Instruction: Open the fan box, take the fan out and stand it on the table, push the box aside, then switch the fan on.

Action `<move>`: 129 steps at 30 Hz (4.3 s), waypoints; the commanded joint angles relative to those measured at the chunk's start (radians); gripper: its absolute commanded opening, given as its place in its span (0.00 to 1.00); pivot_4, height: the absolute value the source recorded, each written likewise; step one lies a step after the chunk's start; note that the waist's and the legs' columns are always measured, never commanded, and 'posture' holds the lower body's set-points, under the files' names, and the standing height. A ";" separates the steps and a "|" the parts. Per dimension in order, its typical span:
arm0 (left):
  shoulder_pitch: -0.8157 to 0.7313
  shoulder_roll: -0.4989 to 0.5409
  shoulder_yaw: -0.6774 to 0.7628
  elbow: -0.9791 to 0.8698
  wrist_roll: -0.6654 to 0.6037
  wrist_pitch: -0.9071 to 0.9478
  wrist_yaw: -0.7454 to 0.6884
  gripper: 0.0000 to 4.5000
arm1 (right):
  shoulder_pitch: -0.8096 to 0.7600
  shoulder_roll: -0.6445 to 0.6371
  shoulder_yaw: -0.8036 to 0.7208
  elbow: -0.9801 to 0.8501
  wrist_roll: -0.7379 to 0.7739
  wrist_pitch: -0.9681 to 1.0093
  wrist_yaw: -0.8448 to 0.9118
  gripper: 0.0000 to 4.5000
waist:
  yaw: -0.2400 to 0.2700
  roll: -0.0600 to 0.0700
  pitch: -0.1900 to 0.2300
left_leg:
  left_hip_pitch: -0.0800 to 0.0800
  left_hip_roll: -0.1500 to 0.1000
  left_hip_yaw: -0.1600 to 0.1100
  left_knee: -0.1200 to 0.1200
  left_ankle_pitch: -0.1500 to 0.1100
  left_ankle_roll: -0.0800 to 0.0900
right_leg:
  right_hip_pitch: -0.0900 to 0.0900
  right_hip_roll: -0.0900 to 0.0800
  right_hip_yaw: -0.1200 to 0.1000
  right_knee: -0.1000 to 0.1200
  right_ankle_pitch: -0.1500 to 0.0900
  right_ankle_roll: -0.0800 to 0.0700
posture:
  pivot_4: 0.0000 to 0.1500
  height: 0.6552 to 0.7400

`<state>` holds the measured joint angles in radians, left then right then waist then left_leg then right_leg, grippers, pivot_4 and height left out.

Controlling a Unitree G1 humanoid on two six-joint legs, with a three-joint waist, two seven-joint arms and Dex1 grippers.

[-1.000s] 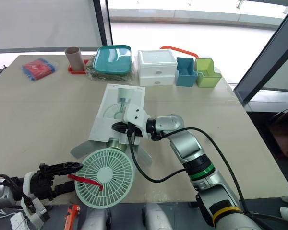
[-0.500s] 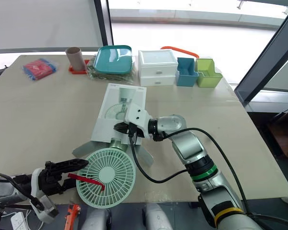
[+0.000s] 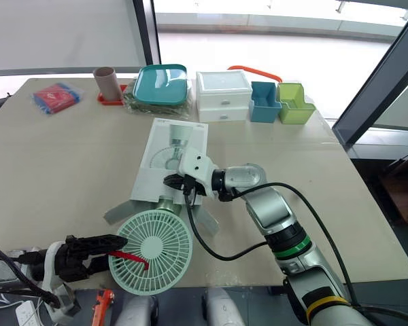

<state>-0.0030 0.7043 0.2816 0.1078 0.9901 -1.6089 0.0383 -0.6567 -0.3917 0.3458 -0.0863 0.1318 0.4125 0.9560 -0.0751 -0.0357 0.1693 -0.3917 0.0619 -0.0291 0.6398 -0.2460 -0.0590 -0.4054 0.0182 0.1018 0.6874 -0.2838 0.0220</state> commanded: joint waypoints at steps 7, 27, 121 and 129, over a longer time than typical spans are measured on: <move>-0.004 -0.002 0.034 -0.023 0.110 -0.005 0.123 0.54 | 0.010 -0.010 0.007 -0.008 -0.002 0.003 0.009 0.00 | 0.000 0.000 0.000 | 0.000 0.000 0.000 0.000 0.000 0.000 | 0.000 -0.001 -0.001 0.000 0.000 0.000 | 1.00 1.00; 0.121 0.059 0.003 -0.059 0.067 -0.005 0.172 0.44 | 0.003 -0.002 0.007 0.008 -0.004 -0.005 0.004 0.00 | -0.001 0.000 0.000 | 0.001 -0.001 0.000 0.000 0.000 0.000 | 0.000 -0.005 -0.005 0.001 0.000 0.000 | 1.00 1.00; 0.757 0.275 0.218 -1.056 -1.648 1.286 -0.863 0.44 | -0.074 0.090 -0.010 0.179 -0.043 -0.108 -0.016 0.00 | -0.003 0.003 0.002 | 0.002 0.000 0.001 0.001 0.000 0.000 | -0.001 0.006 -0.002 0.004 -0.003 -0.001 | 1.00 1.00; 0.893 0.152 0.410 -1.024 -1.823 1.416 -0.987 0.44 | -0.097 0.108 -0.005 0.227 -0.050 -0.137 -0.007 0.00 | -0.005 0.003 0.002 | 0.003 0.003 0.001 0.001 0.000 0.000 | -0.001 0.009 -0.001 0.004 -0.004 -0.004 | 1.00 1.00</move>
<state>0.8121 0.8921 0.5928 -0.9048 -0.7133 -0.2707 -0.9220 -0.7404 -0.2910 0.3259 0.1156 0.0913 0.2921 0.9396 -0.0804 -0.0324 0.1712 -0.3884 0.0646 -0.0284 0.6404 -0.2459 -0.0588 -0.4067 0.0275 0.1005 0.6916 -0.2883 0.0182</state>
